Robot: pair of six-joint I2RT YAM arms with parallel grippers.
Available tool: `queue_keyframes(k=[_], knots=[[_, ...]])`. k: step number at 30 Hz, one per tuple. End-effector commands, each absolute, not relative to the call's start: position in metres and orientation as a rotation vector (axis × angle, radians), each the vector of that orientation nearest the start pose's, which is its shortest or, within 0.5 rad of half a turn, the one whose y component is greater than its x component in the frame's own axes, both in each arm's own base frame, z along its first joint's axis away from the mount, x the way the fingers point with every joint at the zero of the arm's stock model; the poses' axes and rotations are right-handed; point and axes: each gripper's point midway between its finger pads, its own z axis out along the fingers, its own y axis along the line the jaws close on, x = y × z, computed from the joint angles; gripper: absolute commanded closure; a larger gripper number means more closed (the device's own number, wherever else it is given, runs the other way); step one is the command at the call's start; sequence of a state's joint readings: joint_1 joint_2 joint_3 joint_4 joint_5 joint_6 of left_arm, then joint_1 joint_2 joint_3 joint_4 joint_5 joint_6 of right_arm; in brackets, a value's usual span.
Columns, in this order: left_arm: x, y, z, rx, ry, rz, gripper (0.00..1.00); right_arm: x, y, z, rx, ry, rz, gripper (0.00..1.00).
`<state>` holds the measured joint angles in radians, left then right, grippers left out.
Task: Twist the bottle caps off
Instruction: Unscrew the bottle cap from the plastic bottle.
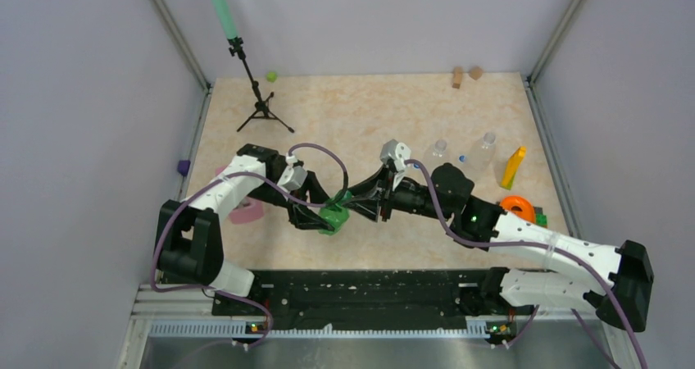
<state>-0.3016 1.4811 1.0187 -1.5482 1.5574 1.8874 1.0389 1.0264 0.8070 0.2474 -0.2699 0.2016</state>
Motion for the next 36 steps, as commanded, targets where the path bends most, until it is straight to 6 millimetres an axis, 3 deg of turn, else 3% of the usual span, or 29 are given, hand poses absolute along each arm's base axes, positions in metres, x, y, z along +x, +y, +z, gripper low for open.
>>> queue_keyframes(k=[1,7,14,17,24,26,29,31,36], knots=[[0.147,-0.233,0.235,1.279,1.108,-1.533,1.0,0.144,0.352,0.346,-0.85,1.314,1.177,0.76],[0.147,-0.233,0.236,1.28,1.108,-1.533,1.0,0.14,0.334,0.342,-0.887,1.297,1.1,0.87],[0.148,-0.234,0.235,1.275,1.117,-1.541,1.0,0.116,0.32,0.36,-0.948,1.145,1.147,0.94],[0.149,-0.234,0.235,1.27,1.128,-1.553,1.0,0.107,0.321,0.358,-0.994,1.09,1.165,0.96],[0.139,-0.239,0.245,1.299,1.111,-1.586,1.0,0.094,0.323,0.323,-1.227,0.973,1.077,1.0],[0.137,-0.24,0.249,1.311,1.088,-1.576,1.0,0.1,0.323,0.315,-1.241,1.012,1.043,1.0],[0.136,-0.239,0.255,1.326,1.058,-1.554,1.0,0.119,0.319,0.309,-1.163,1.149,1.001,0.88],[0.135,-0.239,0.257,1.34,1.024,-1.524,1.0,0.133,0.314,0.311,-1.059,1.229,0.982,0.85],[0.144,-0.242,0.26,1.342,1.025,-1.524,1.0,0.142,0.318,0.324,-0.85,1.335,1.097,0.41]])
